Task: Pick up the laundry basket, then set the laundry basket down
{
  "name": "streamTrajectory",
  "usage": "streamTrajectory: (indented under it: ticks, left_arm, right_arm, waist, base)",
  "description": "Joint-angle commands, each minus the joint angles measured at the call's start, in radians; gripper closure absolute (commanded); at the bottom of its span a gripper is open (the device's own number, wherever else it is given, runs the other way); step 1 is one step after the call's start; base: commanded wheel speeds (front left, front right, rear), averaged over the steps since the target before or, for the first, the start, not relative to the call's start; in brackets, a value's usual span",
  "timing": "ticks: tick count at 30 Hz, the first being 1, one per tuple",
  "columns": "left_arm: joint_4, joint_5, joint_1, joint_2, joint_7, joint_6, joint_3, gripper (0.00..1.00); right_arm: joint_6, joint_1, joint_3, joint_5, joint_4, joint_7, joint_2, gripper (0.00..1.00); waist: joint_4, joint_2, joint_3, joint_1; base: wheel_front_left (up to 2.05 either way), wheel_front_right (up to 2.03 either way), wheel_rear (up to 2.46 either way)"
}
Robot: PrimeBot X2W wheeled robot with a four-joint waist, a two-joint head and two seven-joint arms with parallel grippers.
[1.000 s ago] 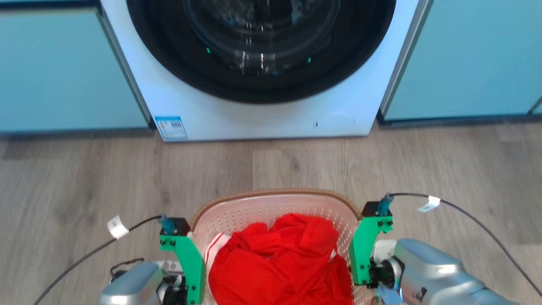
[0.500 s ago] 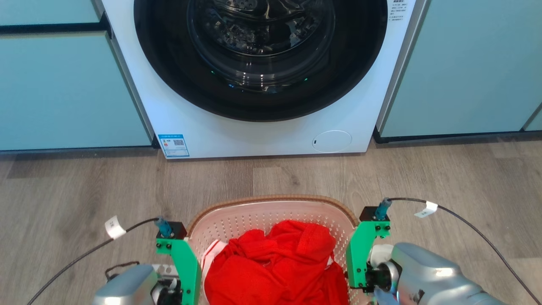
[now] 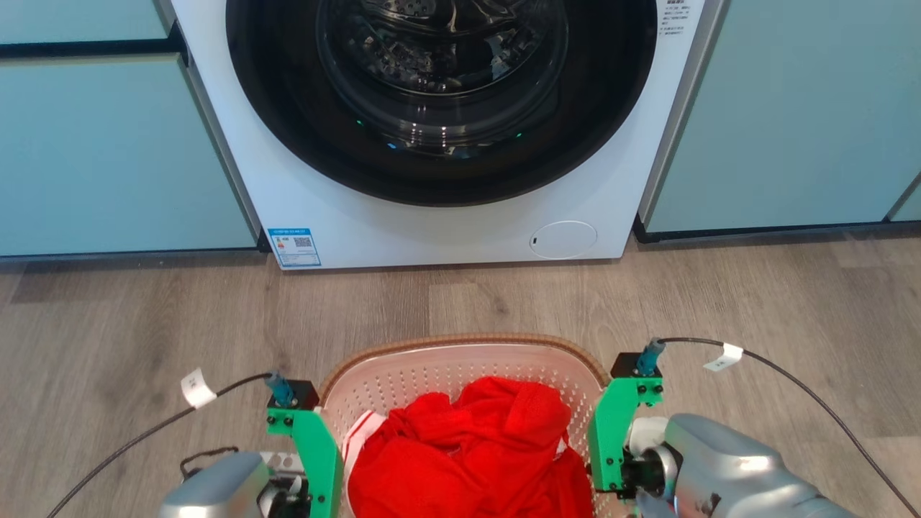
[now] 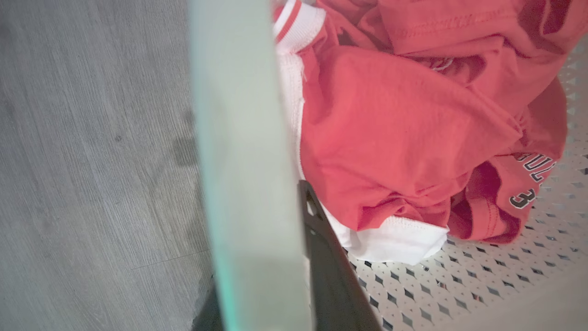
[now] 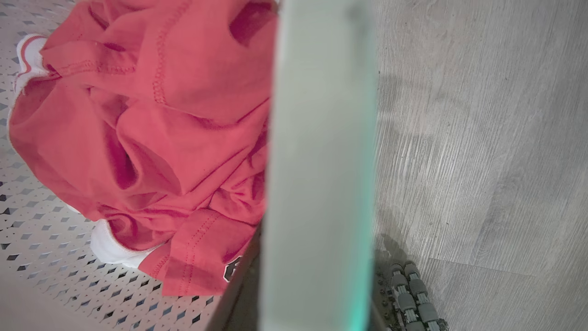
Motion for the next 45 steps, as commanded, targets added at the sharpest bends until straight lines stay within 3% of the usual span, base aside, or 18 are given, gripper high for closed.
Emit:
streamTrajectory:
  ticks: [1, 45]
  left_arm:
    - [-0.026, 0.014, -0.025, 0.010, 0.019, -0.018, -0.019, 1.00]
    - [-0.008, -0.013, -0.047, 0.001, 0.003, -0.018, -0.035, 1.00]
  right_arm:
    - [0.025, -0.044, -0.001, 0.000, -0.038, -0.016, 0.021, 1.00]
    - [0.025, -0.064, 0.021, 0.025, -0.034, -0.039, 0.021, 1.00]
  waist:
    - [0.000, 0.0000, 0.001, 0.0001]
    - [0.003, 0.0000, 0.021, 0.0001]
  base:
    - [0.00, 0.00, 0.00]
    - [0.00, 0.00, 0.00]
